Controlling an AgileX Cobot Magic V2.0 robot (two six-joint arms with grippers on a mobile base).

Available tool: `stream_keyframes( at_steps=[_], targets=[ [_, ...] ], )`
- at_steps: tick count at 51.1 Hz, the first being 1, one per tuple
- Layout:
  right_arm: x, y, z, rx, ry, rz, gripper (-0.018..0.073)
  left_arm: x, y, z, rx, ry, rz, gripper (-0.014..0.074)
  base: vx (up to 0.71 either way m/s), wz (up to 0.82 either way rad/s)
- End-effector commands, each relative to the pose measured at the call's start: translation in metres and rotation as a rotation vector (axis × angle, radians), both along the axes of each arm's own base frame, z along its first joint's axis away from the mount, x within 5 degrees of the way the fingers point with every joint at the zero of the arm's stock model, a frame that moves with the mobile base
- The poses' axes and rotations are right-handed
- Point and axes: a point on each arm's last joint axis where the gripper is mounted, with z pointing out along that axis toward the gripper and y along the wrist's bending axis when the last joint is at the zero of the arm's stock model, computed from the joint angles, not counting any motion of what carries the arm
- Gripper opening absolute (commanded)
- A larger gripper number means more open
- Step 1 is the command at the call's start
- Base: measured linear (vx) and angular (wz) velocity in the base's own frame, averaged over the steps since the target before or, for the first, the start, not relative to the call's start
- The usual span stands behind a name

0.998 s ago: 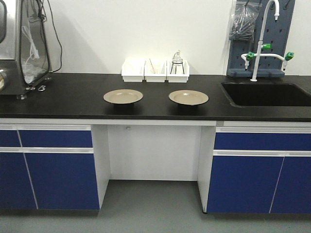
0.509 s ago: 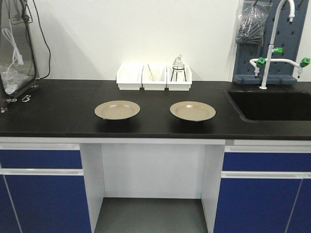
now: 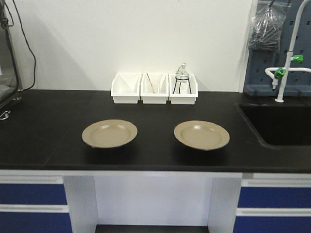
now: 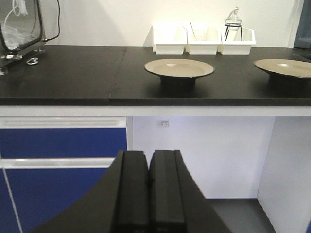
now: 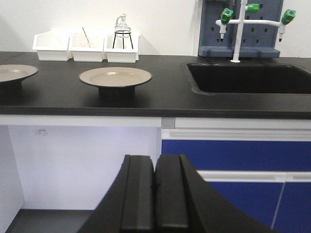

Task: Arrange circular plates on left workspace
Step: 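Drive the base forward up to the counter with the two tan plates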

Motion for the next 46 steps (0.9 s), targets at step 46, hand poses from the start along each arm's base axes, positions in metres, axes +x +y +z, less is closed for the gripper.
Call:
stream_keyframes(
  at_steps=[46],
  targets=[
    [-0.0001,0.0001,0.0015,-0.01,-0.072,-0.001,-0.0002,0.0,-0.0003,0.0016,-0.024,-0.077,-0.004,0.0,0.46,0.0]
  ],
)
